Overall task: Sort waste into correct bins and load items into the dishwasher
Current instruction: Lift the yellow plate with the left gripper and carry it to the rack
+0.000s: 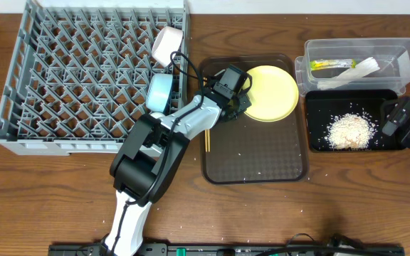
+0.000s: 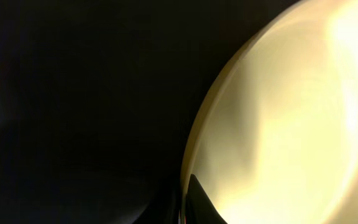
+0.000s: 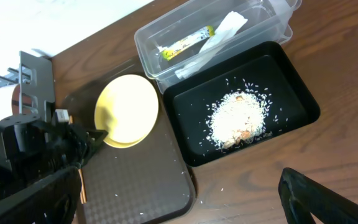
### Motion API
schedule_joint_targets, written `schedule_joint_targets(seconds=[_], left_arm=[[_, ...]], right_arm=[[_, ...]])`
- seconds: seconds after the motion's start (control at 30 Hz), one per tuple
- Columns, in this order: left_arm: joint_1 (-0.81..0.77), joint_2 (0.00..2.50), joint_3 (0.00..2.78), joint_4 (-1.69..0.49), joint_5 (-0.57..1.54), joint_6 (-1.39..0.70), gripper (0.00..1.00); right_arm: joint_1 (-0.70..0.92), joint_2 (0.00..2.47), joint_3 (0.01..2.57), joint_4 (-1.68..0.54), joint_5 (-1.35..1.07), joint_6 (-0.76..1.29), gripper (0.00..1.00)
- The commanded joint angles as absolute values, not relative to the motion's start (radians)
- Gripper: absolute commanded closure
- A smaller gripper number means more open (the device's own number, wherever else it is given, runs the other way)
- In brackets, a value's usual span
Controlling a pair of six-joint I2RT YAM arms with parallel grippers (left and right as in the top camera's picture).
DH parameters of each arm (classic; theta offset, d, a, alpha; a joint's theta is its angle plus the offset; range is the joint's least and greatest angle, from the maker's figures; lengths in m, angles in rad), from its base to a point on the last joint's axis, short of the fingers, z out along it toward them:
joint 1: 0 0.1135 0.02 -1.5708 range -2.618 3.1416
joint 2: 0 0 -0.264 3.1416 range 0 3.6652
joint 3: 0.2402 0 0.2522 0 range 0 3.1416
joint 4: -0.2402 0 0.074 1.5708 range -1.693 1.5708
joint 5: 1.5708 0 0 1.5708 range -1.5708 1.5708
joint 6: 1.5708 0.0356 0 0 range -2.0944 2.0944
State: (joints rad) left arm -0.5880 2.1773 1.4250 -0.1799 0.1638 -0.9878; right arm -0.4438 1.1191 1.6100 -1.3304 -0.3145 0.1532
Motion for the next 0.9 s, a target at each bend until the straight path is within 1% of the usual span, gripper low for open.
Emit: schedule_joint_targets(seconds=[0.0,0.23,0.47,0.67,0.87], left_arm=[[-0.559,2.299,1.337,-0.249,0.182,-0.981,0.93],[-0.464,2.219,1.337,-0.245,0.308,-0.931,0.93],[-0.422,2.146,1.337,-0.244,0.418,-0.869,0.92],[-0.407,2.032,1.337,-0.245,0.438,-0.789,0.93],[-0.407,1.882,1.337,-0.245,0.438,-0.765,0.93]], right_arm=[[-0.448,1.120,1.619,-1.332,-0.318,0.163,0.01],[-0.448,1.120,1.619,-1.332,-0.318,0.164,0.01],[-0.448,1.120,1.619,-1.332,-0.318,0.163,0.01],[-0.448,1.120,1.619,-1.332,-0.318,0.163,0.01],[-0.448,1.120,1.619,-1.332,-0.318,0.163,0.01]])
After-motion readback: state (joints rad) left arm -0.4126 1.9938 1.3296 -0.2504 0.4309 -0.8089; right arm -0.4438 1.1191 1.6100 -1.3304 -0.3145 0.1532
